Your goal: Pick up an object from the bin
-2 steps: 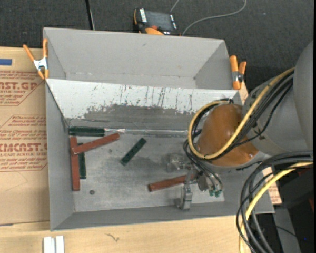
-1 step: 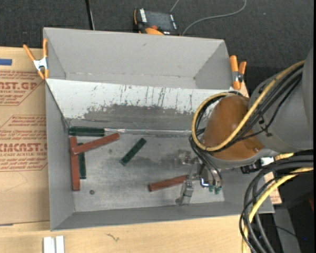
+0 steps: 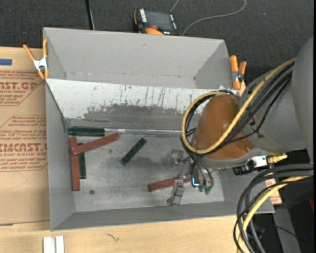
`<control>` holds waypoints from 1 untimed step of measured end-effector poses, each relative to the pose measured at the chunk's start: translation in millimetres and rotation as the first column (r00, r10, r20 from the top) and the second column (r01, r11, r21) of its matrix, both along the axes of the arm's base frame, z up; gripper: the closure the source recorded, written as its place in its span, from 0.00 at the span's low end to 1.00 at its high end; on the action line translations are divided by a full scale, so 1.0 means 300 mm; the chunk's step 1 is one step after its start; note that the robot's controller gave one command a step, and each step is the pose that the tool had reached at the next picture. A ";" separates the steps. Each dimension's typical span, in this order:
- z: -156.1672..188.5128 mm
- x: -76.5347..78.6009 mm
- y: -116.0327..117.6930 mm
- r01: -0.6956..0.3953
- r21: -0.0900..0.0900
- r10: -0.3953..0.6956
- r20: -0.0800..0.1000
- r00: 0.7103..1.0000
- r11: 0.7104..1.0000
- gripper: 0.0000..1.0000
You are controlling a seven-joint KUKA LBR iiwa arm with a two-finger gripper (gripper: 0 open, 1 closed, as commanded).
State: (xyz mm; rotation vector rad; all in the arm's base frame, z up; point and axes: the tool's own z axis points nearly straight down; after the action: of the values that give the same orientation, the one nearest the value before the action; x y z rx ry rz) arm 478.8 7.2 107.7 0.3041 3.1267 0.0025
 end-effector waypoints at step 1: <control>-0.130 0.014 -0.205 0.012 -0.003 -0.012 0.005 1.000 1.000 0.00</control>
Offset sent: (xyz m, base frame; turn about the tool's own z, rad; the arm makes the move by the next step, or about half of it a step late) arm 0.0031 -0.0586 -0.0377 0.0053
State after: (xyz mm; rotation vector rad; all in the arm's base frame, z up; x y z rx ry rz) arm 483.1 -54.4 68.7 0.3219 3.1200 -0.0023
